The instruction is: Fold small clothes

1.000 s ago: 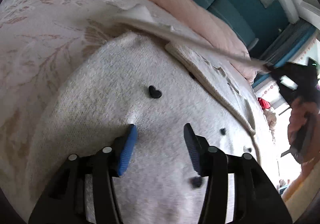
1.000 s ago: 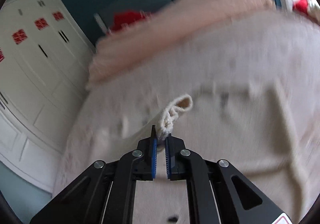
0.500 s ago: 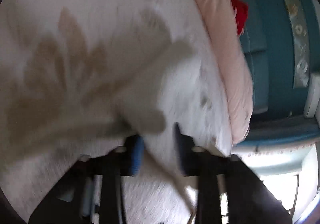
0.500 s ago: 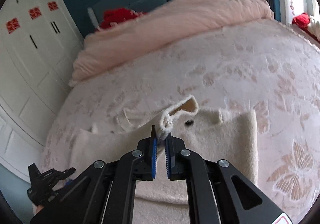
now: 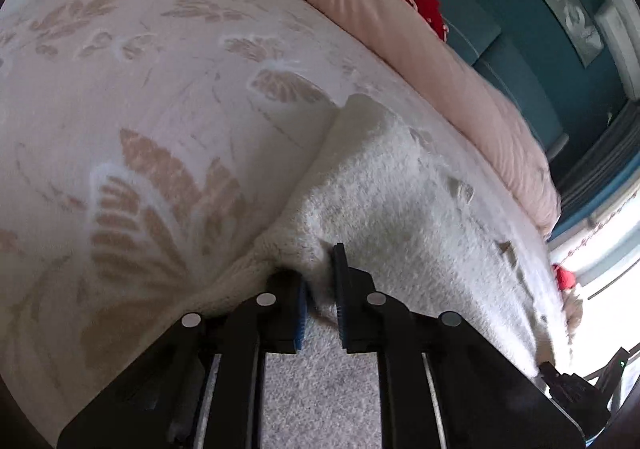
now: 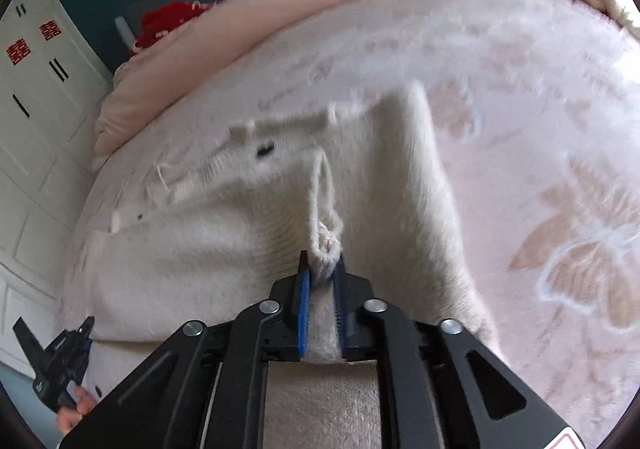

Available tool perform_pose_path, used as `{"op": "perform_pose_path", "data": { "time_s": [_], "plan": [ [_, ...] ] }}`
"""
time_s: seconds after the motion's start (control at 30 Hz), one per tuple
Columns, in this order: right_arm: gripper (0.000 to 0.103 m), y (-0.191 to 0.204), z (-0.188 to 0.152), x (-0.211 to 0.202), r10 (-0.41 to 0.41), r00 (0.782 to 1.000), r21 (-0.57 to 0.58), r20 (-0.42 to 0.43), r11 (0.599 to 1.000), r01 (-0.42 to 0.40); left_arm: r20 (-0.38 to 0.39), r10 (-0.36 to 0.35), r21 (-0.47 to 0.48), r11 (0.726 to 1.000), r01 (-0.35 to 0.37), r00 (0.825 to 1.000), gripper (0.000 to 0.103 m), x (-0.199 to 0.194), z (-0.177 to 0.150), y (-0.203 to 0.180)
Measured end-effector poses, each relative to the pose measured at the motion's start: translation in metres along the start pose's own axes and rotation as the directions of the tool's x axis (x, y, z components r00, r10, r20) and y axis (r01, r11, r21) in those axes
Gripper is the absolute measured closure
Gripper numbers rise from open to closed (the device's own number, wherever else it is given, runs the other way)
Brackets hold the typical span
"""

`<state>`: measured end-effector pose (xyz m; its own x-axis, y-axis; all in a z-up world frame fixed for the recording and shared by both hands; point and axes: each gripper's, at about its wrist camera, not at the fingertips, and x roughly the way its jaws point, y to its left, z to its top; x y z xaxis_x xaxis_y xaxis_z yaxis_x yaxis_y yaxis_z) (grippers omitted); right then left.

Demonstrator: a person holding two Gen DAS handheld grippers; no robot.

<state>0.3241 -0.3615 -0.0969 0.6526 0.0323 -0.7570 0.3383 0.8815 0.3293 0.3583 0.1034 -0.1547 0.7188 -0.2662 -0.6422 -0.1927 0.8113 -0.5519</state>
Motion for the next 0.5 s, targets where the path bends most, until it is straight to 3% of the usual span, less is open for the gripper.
{"op": "perform_pose_path", "data": {
  "time_s": [0.07,0.13,0.17,0.23,0.27,0.3,0.33,0.43,0.5],
  "plan": [
    [0.084,0.006,0.006,-0.012,-0.025,0.997,0.002,0.070,1.000,0.025,0.011,-0.011,0.004,1.000,0.011,1.000,0.090,-0.001,-0.003,0.000],
    [0.066,0.012,0.015,-0.011,-0.016,0.996,-0.002,0.092,1.000,0.016,0.021,-0.026,0.000,1.000,0.026,0.999,0.090,-0.001,-0.002,0.003],
    [0.045,0.019,0.022,-0.002,-0.050,0.996,-0.013,0.077,0.999,0.051,0.023,-0.034,-0.005,0.999,0.034,0.999,0.090,-0.002,-0.001,0.002],
    [0.039,0.018,0.028,0.023,-0.083,0.997,-0.009,0.009,0.997,0.083,0.026,-0.039,-0.006,0.999,0.039,0.999,0.090,-0.003,0.000,0.003],
    [0.048,0.015,0.029,0.040,-0.083,0.995,0.014,-0.046,0.996,0.084,0.029,-0.038,-0.003,0.999,0.038,0.999,0.090,-0.003,0.000,0.004],
    [0.085,0.014,0.029,0.050,-0.067,0.995,0.028,-0.072,0.997,0.069,0.032,-0.036,0.002,0.999,0.036,0.999,0.090,-0.003,-0.001,0.003],
    [0.094,0.015,0.030,0.054,-0.045,0.996,0.024,-0.075,0.999,0.047,0.035,-0.037,0.004,0.999,0.037,0.999,0.090,-0.004,-0.002,0.004],
    [0.096,0.023,0.037,0.027,0.002,0.998,0.010,0.057,1.000,-0.003,0.044,-0.046,0.007,0.999,0.046,0.998,0.090,-0.004,-0.003,0.006],
    [0.096,0.013,0.034,0.024,-0.023,0.996,0.026,0.090,0.999,0.021,0.050,-0.047,0.015,0.999,0.047,0.998,0.090,-0.005,-0.006,0.008]
  ]
}}
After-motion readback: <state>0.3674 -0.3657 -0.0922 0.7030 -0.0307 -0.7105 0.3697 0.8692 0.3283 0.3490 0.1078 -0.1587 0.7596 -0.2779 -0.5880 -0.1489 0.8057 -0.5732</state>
